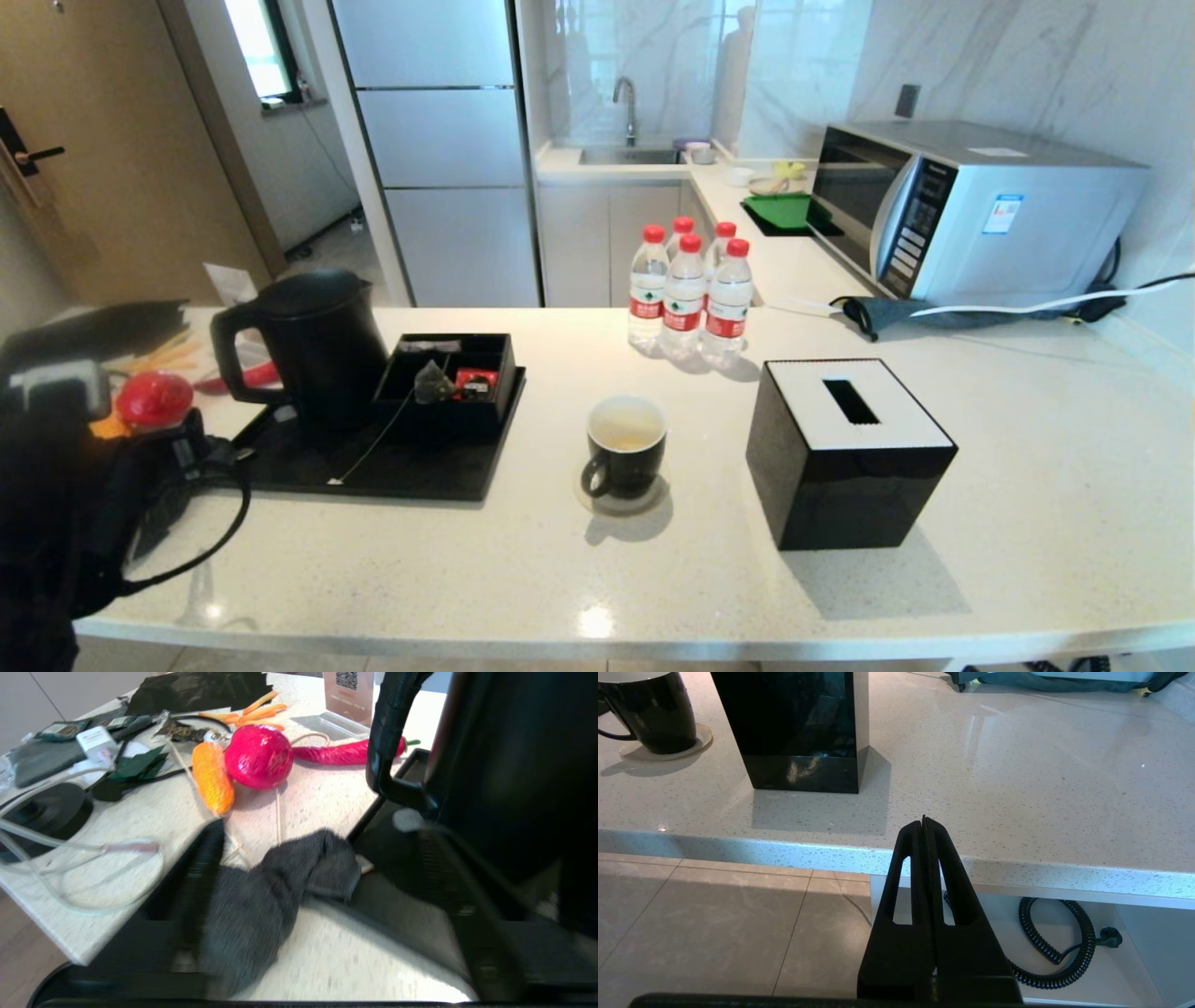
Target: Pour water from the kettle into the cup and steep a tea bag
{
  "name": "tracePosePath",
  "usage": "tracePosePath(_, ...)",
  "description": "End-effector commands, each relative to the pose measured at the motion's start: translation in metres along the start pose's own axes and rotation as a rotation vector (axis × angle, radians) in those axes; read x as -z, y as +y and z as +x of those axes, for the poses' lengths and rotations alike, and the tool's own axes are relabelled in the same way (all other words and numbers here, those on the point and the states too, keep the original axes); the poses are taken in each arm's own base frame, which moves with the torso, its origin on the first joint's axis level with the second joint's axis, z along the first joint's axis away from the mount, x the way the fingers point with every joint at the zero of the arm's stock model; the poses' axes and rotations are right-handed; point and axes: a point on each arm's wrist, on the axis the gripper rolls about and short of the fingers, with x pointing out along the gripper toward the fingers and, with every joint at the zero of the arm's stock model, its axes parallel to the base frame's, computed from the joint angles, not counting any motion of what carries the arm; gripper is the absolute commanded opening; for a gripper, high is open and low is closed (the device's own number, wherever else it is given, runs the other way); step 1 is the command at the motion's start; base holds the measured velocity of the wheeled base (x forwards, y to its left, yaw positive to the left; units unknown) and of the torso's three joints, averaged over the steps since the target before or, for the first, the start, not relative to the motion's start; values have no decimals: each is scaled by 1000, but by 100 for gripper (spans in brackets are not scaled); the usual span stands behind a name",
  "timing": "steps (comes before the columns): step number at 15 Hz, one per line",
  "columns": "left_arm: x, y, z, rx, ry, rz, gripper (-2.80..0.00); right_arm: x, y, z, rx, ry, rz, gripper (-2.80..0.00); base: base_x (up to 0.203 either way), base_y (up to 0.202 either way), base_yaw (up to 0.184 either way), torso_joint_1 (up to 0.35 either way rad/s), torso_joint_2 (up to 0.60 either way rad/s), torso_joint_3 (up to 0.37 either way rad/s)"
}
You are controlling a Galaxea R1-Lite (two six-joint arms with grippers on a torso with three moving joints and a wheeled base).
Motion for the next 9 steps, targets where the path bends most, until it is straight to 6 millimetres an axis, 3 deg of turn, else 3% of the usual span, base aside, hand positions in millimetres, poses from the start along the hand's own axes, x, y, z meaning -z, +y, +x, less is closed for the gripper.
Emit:
tracePosePath(1,-11,7,-18,-4,-67,-24,-280,0,0,0,-1,1,-1,-280,0,0,0,0,0,0)
tracePosePath(9,-18,2,-53,79,-102,-23,-280,0,0,0,-1,1,-1,-280,0,0,0,0,0,0)
